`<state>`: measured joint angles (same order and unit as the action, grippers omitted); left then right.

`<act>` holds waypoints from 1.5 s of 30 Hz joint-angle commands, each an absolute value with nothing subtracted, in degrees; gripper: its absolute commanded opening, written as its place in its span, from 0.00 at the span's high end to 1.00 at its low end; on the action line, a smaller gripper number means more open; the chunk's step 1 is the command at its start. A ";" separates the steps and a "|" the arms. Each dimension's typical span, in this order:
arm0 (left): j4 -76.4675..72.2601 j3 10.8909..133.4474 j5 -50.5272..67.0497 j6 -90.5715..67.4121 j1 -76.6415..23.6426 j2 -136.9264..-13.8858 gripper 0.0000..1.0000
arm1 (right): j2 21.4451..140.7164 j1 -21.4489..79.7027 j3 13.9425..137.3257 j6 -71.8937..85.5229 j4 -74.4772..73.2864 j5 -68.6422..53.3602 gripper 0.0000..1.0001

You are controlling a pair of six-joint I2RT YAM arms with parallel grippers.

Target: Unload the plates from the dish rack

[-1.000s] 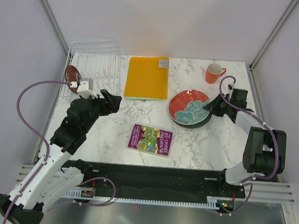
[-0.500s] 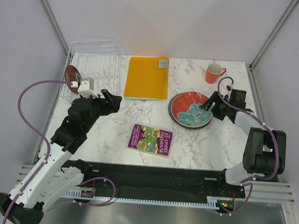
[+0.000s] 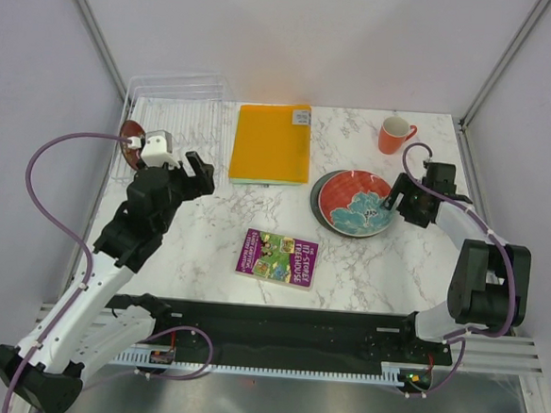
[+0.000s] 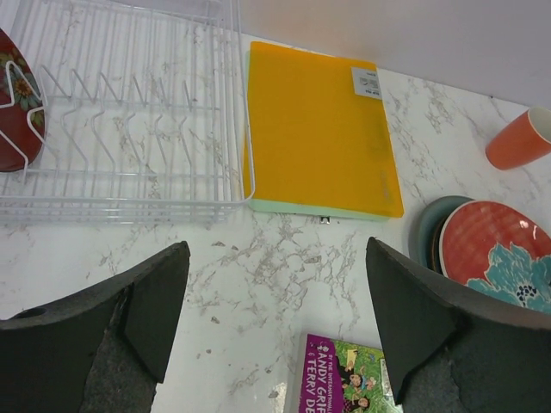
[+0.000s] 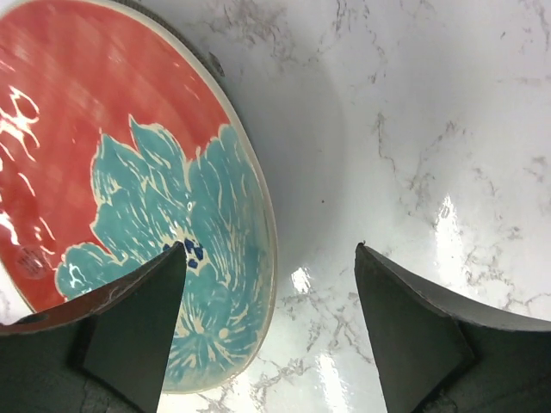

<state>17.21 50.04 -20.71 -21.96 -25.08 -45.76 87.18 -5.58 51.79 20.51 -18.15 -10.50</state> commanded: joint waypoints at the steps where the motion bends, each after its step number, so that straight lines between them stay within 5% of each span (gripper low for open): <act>1: 16.88 51.59 -23.99 -19.34 -24.87 -45.88 0.11 | 87.36 -4.05 53.97 18.46 -20.65 -6.42 0.14; 4: 16.53 53.69 -33.37 -16.62 -24.79 -47.54 0.02 | 84.74 -3.43 53.26 19.16 -20.57 -4.93 0.13; 10: 10.57 62.31 -48.43 -3.44 -18.47 -60.01 0.00 | 74.72 -2.55 52.03 20.65 -20.13 -6.15 0.11; 28: 21.53 82.09 -18.04 -10.45 10.10 -91.04 0.00 | 79.36 -1.32 51.68 19.34 -18.02 -10.02 0.09; 45: 21.27 83.50 -15.38 -11.69 13.01 -101.51 0.04 | 84.99 -1.41 51.42 18.46 -15.21 -13.27 0.09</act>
<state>21.41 81.06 -15.90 -9.34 11.79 -100.31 84.05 -1.34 51.62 19.64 -17.41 -11.99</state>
